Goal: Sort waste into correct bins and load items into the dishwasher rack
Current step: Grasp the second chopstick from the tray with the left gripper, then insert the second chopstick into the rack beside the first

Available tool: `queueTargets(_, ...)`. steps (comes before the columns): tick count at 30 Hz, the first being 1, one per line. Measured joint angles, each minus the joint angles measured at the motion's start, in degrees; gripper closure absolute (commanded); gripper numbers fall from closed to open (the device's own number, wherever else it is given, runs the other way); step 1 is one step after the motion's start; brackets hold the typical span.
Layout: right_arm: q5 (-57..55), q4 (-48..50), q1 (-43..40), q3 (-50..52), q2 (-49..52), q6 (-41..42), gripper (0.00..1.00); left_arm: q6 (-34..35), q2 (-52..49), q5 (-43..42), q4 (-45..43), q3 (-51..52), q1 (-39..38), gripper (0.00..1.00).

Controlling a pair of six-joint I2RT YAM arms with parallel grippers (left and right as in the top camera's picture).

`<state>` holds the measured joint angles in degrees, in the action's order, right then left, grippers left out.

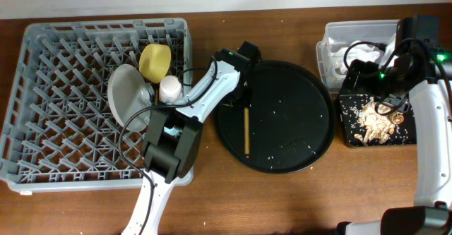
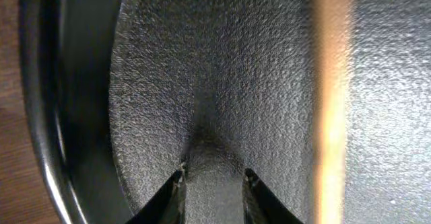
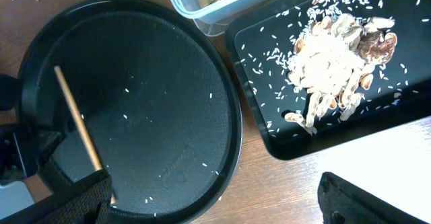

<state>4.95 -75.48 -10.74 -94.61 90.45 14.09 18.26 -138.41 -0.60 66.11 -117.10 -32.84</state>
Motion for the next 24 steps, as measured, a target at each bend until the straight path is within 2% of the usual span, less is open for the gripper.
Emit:
queueTargets(6,0.0,0.0,0.0,0.02,0.0,0.0,0.02,0.0,-0.35,0.2,-0.74,-0.02,-1.62,0.73)
queueTargets(8,0.0,0.0,0.0,0.02,0.0,0.02,0.02,0.0,-0.61,-0.02,0.28,-1.46,-1.66,0.55)
queueTargets(9,0.0,-0.02,0.0,0.0,0.0,0.02,0.01,0.07,-0.7,-0.42,0.46,-3.32,-1.66,0.41)
queueTargets(10,0.0,-0.02,0.0,0.0,0.0,0.02,0.02,0.17,-0.7,-1.01,0.17,-5.68,-1.7,0.4)
queueTargets(15,0.0,-0.02,0.0,0.0,0.0,0.02,0.02,0.87,-0.7,-1.73,-3.63,-7.02,-6.05,0.5)
queueTargets(20,0.0,-0.22,0.0,0.0,0.0,0.02,0.02,2.69,-1.05,2.19,-5.07,-7.02,-12.22,0.58)
queueTargets(24,-0.02,-0.59,0.0,0.0,0.0,0.0,0.02,2.93,-4.55,3.26,-5.18,-7.1,-12.35,0.63)
